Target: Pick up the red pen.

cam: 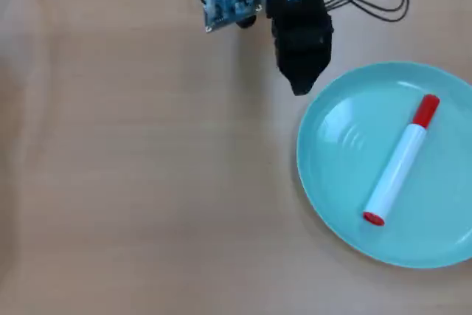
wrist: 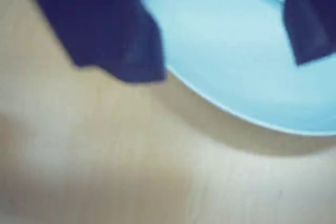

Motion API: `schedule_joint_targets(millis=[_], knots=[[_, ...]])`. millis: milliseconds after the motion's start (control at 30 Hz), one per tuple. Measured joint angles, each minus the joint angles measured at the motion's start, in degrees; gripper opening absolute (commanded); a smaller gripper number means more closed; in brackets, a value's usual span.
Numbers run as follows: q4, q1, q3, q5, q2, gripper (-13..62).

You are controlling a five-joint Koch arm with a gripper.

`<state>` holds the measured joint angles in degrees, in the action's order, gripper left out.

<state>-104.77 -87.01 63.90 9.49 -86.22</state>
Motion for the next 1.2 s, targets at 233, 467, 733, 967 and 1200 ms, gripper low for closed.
schedule_joint_targets(millis=[233,467,733,967,1200], knots=[[-0.26,4.83,-5.01,18.9,-1.32,25.0],[-0.26,14.33,-6.06,24.52,-1.58,25.0],[-1.32,23.64,-21.09,27.33,3.08,33.6],[-1.41,25.31,-21.8,28.12,11.78,37.4],[-1.05,28.65,-30.94,25.66,21.97,37.5]])
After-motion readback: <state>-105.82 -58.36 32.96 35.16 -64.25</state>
